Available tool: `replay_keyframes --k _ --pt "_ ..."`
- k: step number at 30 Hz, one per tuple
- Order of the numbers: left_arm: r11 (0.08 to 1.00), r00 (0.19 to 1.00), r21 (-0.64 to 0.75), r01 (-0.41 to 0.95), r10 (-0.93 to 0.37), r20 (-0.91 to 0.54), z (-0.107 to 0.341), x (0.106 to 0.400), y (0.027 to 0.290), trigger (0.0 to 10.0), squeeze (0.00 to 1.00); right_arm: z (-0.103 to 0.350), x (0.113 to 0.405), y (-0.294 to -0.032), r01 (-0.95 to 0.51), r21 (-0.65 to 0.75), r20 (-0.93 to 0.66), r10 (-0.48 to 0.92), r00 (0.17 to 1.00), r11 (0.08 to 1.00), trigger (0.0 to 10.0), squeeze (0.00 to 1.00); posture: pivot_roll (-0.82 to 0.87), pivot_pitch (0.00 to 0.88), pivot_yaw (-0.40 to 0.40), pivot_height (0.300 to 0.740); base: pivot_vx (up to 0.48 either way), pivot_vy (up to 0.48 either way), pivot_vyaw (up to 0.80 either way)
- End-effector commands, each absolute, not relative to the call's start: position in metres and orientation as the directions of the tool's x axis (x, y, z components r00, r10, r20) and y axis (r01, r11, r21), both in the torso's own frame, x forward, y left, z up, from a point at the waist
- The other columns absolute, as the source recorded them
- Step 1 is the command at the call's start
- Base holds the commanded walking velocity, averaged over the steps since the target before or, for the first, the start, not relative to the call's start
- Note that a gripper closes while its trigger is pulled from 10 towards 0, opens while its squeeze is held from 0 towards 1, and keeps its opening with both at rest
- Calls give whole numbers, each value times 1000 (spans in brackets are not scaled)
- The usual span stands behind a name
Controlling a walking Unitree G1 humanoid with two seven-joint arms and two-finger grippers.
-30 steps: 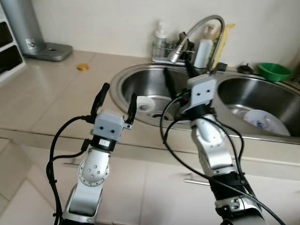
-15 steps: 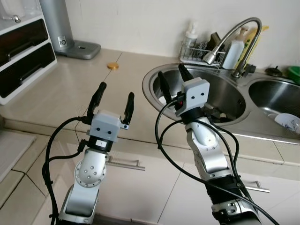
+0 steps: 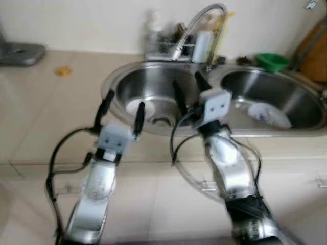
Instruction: Kitchen organization
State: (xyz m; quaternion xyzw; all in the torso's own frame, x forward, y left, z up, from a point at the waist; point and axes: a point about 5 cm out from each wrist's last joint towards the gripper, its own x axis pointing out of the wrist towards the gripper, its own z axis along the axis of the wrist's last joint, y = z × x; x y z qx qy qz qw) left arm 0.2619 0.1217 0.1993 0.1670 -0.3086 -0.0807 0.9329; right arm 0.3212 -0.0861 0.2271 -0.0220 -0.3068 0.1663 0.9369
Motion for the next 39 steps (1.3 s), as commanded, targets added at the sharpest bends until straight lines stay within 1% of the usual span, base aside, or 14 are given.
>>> replay_keyframes --k 1,14,17,21,28,32,34,35,36,39 --pt "928 798 369 48 -258 545 198 261 123 10000 0 232 317 -86 -307 -129 590 322 740 943 10000 0 101 0 -71 740 0 -480 -800" --pt "928 795 366 63 -268 543 196 260 121 10000 0 227 314 -89 -318 -114 574 324 752 941 10000 0 95 0 -70 740 0 -480 -800" --pt "939 793 335 76 -261 550 196 259 121 10000 0 225 313 -90 -315 -119 566 325 757 942 10000 0 95 0 -70 740 0 0 -800" --pt "938 828 334 96 -261 496 185 259 123 10000 0 217 312 -97 -298 -134 539 322 779 945 10000 0 94 0 -70 740 0 0 -800" --pt "932 852 335 137 -284 441 171 254 123 10000 0 199 307 -111 -275 -167 478 321 817 947 10000 0 88 0 -66 740 0 449 -800" --pt "936 878 318 154 -277 391 158 252 128 10000 0 165 298 -130 -242 -210 345 303 888 947 10000 0 85 0 -65 740 0 480 -800" --pt "935 884 313 168 -283 371 154 250 129 10000 0 155 295 -136 -222 -206 298 278 913 953 10000 0 81 0 -61 740 0 416 -800" --pt "935 884 313 168 -283 371 154 250 129 10000 0 155 295 -136 -222 -206 298 278 913 953 10000 0 81 0 -61 740 0 352 -800" --pt "929 893 322 184 -295 340 148 249 129 10000 0 143 292 -143 -196 -224 235 248 940 955 10000 0 76 0 -58 740 0 0 -800" --pt "927 902 322 193 -296 314 142 247 130 10000 0 131 287 -148 -182 -233 180 226 957 955 10000 0 74 0 -55 740 0 0 -800"
